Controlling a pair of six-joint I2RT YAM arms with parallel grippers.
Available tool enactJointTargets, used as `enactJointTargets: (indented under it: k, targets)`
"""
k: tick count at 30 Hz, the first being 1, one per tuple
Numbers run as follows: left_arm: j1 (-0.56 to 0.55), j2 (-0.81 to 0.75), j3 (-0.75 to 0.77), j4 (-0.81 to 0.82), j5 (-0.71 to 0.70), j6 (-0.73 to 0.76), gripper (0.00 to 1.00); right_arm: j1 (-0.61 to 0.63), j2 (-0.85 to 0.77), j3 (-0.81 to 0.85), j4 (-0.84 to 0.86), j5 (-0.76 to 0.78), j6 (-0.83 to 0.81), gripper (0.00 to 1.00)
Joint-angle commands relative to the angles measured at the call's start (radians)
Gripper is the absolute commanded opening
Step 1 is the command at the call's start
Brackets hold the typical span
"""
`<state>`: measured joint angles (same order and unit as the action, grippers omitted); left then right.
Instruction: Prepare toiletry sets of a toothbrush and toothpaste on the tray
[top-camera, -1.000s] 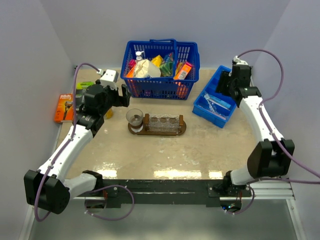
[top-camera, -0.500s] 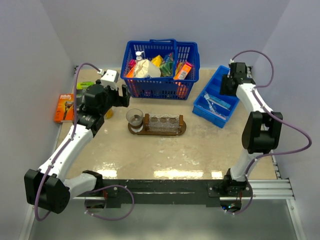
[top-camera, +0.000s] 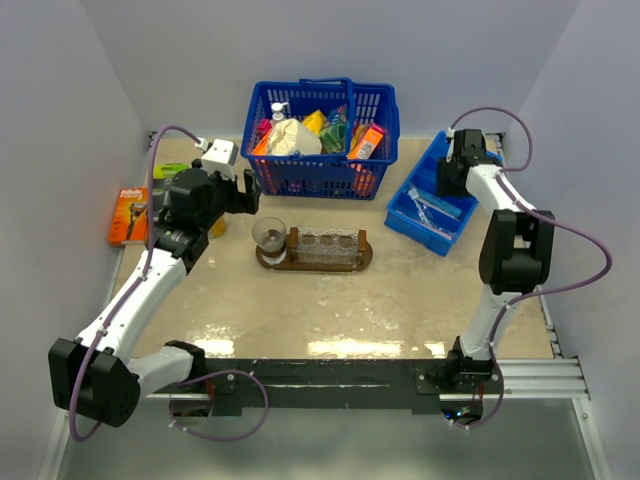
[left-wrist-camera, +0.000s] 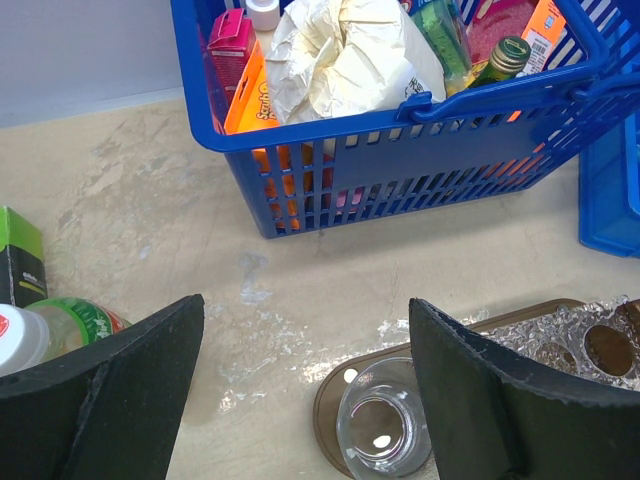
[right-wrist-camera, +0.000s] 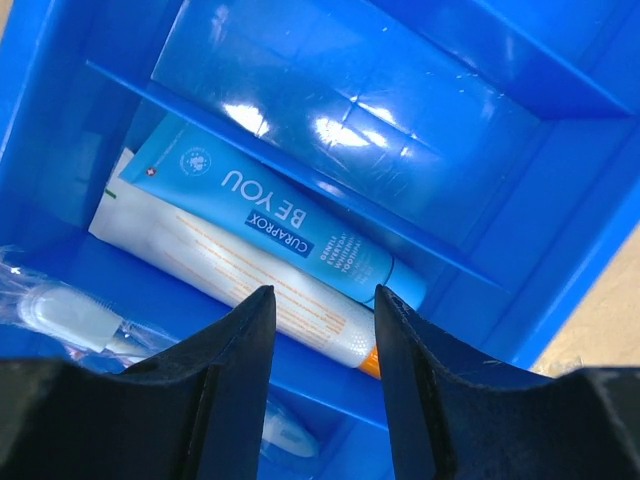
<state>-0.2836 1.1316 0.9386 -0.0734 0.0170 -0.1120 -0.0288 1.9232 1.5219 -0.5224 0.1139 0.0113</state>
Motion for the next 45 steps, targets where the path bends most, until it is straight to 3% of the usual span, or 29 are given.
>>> enactJointTargets:
  k: [1, 7, 16, 27, 30, 38, 42, 45]
  targets:
    - [-0.005, 0.003, 0.014, 0.032, 0.000, 0.011, 0.87, 0.020, 0.019, 0.053, -0.002, -0.020, -0.056, 0.47]
    - [-0.005, 0.005, 0.012, 0.030, -0.003, 0.012, 0.87, 0.047, 0.065, 0.083, -0.031, -0.010, -0.079, 0.48]
    - [-0.005, 0.014, 0.012, 0.030, 0.003, 0.009, 0.87, 0.059, 0.112, 0.109, -0.086, -0.048, -0.117, 0.58]
    - [-0.005, 0.022, 0.012, 0.032, 0.006, 0.008, 0.87, 0.059, 0.194, 0.130, -0.094, 0.039, -0.114, 0.58]
    - [-0.005, 0.022, 0.012, 0.032, 0.006, 0.008, 0.87, 0.058, 0.195, 0.115, -0.074, 0.044, -0.112, 0.54]
    - [-0.005, 0.023, 0.011, 0.032, 0.003, 0.008, 0.87, 0.059, 0.162, 0.069, 0.013, 0.033, -0.114, 0.26]
    - [-0.005, 0.025, 0.011, 0.032, 0.000, 0.009, 0.87, 0.059, 0.106, 0.029, 0.065, 0.006, -0.122, 0.05]
    - [-0.005, 0.026, 0.011, 0.032, 0.000, 0.011, 0.87, 0.061, 0.062, 0.005, 0.105, 0.006, -0.122, 0.00]
